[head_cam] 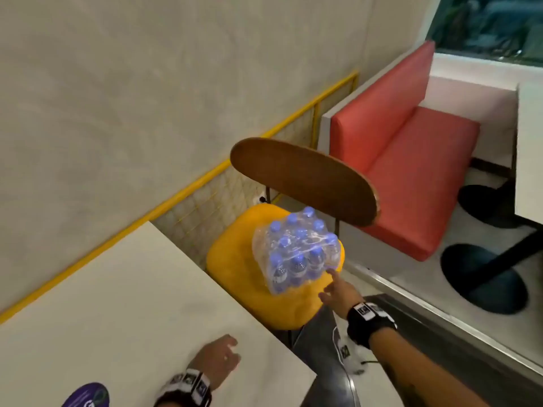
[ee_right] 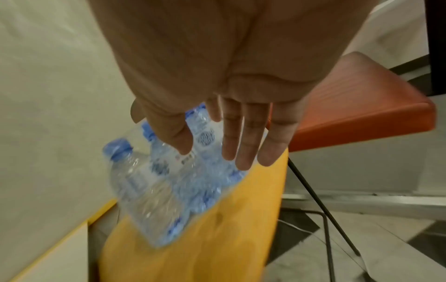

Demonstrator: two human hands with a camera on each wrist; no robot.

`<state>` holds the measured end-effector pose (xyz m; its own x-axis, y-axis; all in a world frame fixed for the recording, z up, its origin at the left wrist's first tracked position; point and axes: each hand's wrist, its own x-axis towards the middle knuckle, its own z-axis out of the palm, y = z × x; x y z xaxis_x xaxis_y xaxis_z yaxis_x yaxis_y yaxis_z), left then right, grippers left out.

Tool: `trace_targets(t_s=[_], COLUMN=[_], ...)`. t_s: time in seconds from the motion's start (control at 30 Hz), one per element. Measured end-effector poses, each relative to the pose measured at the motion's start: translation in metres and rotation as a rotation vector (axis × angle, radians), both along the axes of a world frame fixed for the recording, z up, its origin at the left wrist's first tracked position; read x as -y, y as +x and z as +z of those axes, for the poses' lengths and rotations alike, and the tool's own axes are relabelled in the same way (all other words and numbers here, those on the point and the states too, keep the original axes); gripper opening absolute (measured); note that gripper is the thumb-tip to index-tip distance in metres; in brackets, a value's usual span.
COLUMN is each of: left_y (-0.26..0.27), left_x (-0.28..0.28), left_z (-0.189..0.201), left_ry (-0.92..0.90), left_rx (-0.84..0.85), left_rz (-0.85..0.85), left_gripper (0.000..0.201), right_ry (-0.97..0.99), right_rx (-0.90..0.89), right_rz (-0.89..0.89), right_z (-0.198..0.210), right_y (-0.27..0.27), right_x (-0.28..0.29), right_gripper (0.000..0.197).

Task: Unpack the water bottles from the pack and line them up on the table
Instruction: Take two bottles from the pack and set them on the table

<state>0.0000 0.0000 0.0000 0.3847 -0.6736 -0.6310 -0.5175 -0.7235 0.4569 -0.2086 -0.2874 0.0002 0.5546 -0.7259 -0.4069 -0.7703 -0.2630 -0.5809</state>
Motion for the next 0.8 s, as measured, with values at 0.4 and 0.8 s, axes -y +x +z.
trace_targets(t_s=[0.4, 0.8], left_y=[-0.044, -0.058], left_x=[0.217, 0.233], left_z=[-0.014, -0.038], left_ry=[-0.372, -0.421], left_rx=[0.038, 0.222], left_rz=[0.143, 0.188], left_gripper=[0.069, 0.055], right_ry=[-0.066, -0.119], right_rx=[-0.057, 0.057], right_rz=[0.086, 0.010], right_z=[-0.001, -0.023], right_y=[0.045, 0.023], right_x=[0.075, 0.045], right_gripper=[0.079, 0.068])
